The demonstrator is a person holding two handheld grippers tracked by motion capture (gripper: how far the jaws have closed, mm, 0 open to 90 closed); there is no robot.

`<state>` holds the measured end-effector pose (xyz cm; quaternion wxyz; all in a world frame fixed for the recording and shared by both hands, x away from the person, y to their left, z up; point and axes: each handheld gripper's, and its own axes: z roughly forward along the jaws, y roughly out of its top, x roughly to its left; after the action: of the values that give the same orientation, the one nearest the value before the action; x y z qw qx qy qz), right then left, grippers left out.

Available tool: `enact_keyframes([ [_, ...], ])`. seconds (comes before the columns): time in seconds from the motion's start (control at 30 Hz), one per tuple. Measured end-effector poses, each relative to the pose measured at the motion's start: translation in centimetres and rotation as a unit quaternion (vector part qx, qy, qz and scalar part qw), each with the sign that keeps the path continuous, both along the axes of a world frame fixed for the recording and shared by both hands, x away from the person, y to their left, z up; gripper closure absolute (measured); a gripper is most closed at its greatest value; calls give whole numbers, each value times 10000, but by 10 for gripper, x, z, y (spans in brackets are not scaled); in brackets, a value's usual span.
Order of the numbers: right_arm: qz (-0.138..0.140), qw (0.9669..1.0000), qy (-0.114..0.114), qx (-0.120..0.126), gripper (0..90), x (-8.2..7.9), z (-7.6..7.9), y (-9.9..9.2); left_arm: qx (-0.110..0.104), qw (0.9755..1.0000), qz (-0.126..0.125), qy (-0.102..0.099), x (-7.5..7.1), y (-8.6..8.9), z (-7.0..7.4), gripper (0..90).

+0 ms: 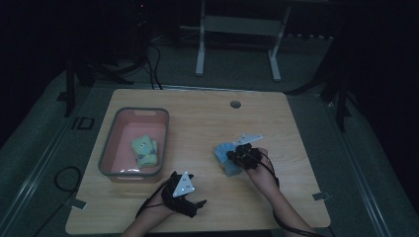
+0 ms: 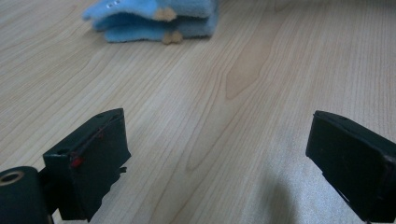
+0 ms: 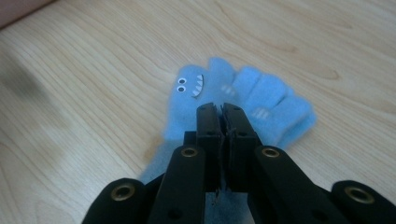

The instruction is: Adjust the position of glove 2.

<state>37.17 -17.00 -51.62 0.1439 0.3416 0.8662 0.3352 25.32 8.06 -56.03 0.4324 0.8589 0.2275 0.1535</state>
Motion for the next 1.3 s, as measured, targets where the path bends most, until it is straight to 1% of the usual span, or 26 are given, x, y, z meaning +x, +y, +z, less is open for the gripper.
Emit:
enact_keyframes([
  [0.17,-28,9999,149,-14,861,3,-9,-2,1,10000,-5,0,0,0,0,57],
  [0.37,-52,9997,225,1,852,3,-18,-3,0,10000,23,8,0,0,0,58],
  [0.47,-26,9997,241,12,842,3,-20,-4,-65,10000,70,16,0,1,1,58],
  [0.53,-44,9997,224,37,818,2,-18,-4,-185,9998,117,33,1,1,2,61],
  [0.6,-38,9998,153,73,761,1,-14,-5,-272,9994,195,8,1,1,4,68],
  [0.63,-43,9999,101,81,715,1,-11,-6,-233,9993,287,37,0,1,6,86],
  [0.67,-35,9999,60,114,672,0,-9,-7,-145,9991,364,146,1,0,7,89],
  [0.7,-10,9999,34,157,608,0,-7,-8,-115,9990,383,183,1,0,8,88],
  [0.77,-19,9996,-29,264,471,1,-2,-12,-128,9989,404,209,1,-2,8,88],
  [0.8,-21,9994,-14,331,422,1,0,-14,-114,9988,395,257,1,-3,8,87],
  [0.83,-33,9991,-18,418,354,1,2,-16,-88,9989,362,269,1,-4,8,87],
  [0.9,-14,9988,-10,479,261,2,4,-21,68,9992,321,209,0,-6,8,87],
  [0.93,-5,9989,37,472,222,3,5,-23,97,9993,284,208,0,-6,7,87],
  [0.97,20,9989,57,472,189,3,5,-25,103,9993,269,247,0,-7,7,87],
  [1.0,19,9987,121,486,177,4,5,-27,131,9992,260,267,0,-8,6,87],
  [1.07,101,9982,243,544,140,4,4,-29,140,9992,254,284,1,-8,5,87],
  [1.13,135,9981,289,529,145,5,3,-32,131,9991,240,330,2,-9,4,87],
  [1.17,216,9977,364,523,145,5,2,-32,140,9990,233,342,2,-10,4,87],
  [1.2,216,9977,364,523,145,5,2,-32,140,9990,233,342,2,-10,4,87],
  [1.23,275,9978,358,492,146,5,2,-33,167,9990,229,359,3,-11,4,87],
  [1.27,308,9980,318,455,145,5,1,-34,148,9990,199,375,3,-12,4,87],
  [1.3,345,9983,227,407,141,6,1,-35,145,9990,184,386,4,-12,4,88],
])
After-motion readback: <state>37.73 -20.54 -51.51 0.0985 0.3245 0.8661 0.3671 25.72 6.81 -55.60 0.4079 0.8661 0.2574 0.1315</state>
